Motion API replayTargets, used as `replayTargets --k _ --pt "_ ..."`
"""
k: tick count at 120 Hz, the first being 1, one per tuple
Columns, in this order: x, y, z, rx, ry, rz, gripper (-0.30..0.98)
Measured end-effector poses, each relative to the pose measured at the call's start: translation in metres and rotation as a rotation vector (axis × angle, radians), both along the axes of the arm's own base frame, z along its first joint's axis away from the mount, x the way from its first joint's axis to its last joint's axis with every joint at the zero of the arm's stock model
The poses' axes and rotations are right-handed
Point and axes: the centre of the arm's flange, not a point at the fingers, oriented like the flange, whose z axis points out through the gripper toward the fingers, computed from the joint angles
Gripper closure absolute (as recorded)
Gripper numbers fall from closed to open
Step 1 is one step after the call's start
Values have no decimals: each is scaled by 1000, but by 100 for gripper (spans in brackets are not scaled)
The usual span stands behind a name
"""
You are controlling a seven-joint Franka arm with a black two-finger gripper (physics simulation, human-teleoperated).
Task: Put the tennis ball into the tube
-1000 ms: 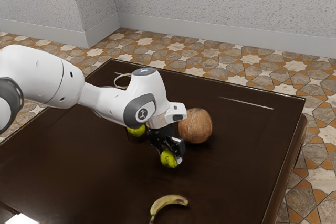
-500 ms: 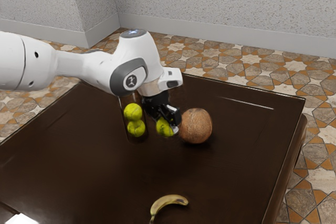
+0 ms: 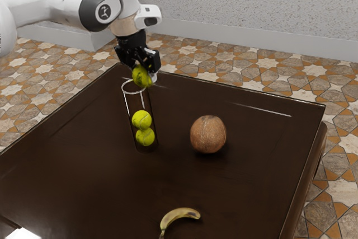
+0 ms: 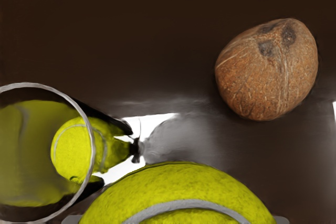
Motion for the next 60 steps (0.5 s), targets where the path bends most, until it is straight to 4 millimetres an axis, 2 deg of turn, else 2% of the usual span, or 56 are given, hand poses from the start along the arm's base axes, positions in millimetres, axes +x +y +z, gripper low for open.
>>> replayTargets --k 14,29,60 --pt "11 34 -7 13 26 48 38" --pt "22 55 -22 18 56 74 38" --pt "36 61 -32 22 66 77 38"
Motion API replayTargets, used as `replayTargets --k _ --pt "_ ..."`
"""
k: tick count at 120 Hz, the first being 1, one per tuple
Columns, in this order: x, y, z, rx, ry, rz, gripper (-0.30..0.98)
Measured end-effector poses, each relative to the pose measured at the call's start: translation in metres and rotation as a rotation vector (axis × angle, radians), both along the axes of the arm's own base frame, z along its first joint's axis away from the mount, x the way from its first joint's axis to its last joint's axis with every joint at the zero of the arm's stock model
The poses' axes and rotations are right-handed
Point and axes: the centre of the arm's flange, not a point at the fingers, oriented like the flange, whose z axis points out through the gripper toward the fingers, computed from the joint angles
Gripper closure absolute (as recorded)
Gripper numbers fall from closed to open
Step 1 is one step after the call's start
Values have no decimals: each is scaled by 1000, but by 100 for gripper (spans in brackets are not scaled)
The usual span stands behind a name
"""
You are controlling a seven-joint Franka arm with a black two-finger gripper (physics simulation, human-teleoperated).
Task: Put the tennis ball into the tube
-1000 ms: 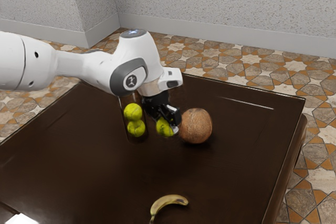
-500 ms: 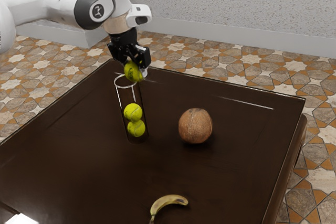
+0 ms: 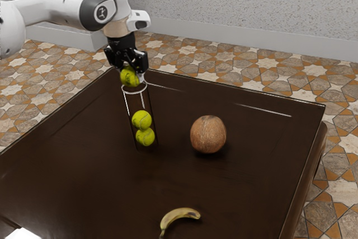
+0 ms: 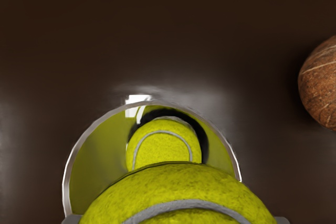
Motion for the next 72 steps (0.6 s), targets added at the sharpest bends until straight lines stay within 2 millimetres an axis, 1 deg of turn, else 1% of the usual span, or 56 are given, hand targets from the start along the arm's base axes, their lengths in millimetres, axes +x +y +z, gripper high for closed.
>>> replayTargets --k 7,19,35,57,67,72 --pt "2 1 -2 1 0 0 38" --pt "6 1 -12 -2 13 -1 36" --pt "7 1 -15 -7 18 -1 20" --pt "6 -1 -12 -8 13 -6 9" --pt "4 0 -6 -7 7 -7 6" --pt "-2 -3 -1 -6 8 -11 5"
